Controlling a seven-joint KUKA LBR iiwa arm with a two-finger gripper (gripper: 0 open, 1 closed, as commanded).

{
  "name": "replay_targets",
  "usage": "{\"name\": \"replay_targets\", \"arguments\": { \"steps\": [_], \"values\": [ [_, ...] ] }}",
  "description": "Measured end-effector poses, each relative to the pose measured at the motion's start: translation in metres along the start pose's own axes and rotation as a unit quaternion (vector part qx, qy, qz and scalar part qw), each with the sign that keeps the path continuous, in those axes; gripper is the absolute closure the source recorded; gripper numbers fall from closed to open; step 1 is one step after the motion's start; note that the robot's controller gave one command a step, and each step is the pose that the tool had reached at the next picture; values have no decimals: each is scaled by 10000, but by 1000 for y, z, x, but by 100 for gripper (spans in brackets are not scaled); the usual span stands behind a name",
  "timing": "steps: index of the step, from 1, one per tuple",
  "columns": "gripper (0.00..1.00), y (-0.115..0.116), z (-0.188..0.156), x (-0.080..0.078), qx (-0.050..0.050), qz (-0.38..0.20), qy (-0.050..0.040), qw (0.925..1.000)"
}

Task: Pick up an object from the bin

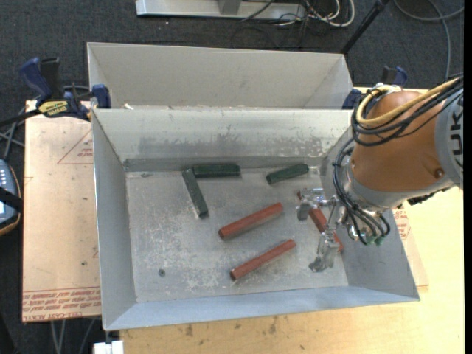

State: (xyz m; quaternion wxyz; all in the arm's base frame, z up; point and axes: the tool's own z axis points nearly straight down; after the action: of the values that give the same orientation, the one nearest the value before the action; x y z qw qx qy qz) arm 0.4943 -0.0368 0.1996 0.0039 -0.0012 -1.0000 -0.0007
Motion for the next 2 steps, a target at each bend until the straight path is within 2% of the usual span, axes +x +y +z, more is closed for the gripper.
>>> {"name": "replay_targets", "arguments": {
  "steps": [1, 2],
  "values": [
    [0, 0, -4, -2, 4, -8, -41, 10000],
    [0, 40, 45, -21, 5, 27, -82, 10000]
  ]
}}
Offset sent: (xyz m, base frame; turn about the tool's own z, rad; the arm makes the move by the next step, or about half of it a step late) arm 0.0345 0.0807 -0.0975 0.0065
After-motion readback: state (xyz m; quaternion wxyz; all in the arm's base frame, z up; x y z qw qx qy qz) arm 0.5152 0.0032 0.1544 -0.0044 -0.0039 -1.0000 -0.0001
